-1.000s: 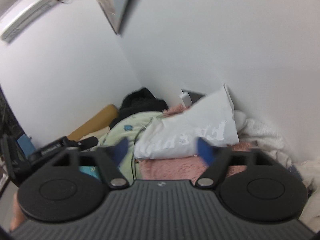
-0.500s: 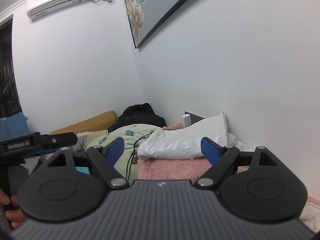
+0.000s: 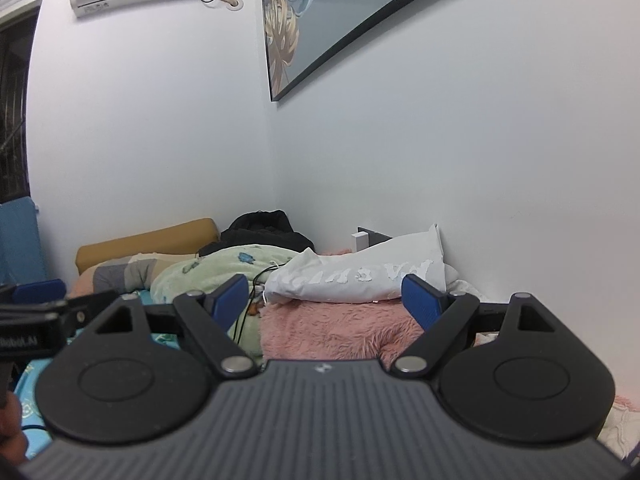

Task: Fold clothes
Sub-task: 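Open both grippers and withdraw from the placed T-shirt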

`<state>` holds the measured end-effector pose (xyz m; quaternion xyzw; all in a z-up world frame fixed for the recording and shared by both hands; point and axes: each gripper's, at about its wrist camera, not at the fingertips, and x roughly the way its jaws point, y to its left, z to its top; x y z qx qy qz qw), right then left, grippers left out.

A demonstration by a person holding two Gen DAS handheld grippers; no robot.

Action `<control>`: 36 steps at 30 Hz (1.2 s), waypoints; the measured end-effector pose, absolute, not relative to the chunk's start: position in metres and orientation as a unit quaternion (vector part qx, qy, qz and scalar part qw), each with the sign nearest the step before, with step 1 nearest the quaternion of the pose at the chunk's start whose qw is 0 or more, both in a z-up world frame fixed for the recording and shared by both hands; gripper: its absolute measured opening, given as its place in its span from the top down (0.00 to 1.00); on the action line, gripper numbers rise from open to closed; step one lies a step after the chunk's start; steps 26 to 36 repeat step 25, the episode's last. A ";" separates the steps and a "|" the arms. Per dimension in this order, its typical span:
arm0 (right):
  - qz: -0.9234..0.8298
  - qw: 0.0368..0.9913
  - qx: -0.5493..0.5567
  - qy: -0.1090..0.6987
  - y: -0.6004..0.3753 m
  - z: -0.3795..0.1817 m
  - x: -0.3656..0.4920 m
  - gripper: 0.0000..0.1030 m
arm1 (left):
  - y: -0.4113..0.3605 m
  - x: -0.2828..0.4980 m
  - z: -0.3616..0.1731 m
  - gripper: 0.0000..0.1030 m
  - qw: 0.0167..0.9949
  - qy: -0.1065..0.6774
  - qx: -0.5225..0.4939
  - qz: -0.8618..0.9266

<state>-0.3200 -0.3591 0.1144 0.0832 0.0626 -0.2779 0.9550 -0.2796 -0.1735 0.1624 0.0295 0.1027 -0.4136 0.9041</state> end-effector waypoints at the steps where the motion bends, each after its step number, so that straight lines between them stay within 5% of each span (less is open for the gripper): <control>1: -0.279 0.955 0.084 0.060 -0.358 0.113 -0.320 0.17 | -0.171 -0.279 0.160 0.00 0.905 0.105 0.029 -0.411; 36: -0.292 0.951 0.069 0.071 -0.346 0.102 -0.309 0.17 | -0.154 -0.278 0.163 0.00 0.910 0.099 0.021 -0.401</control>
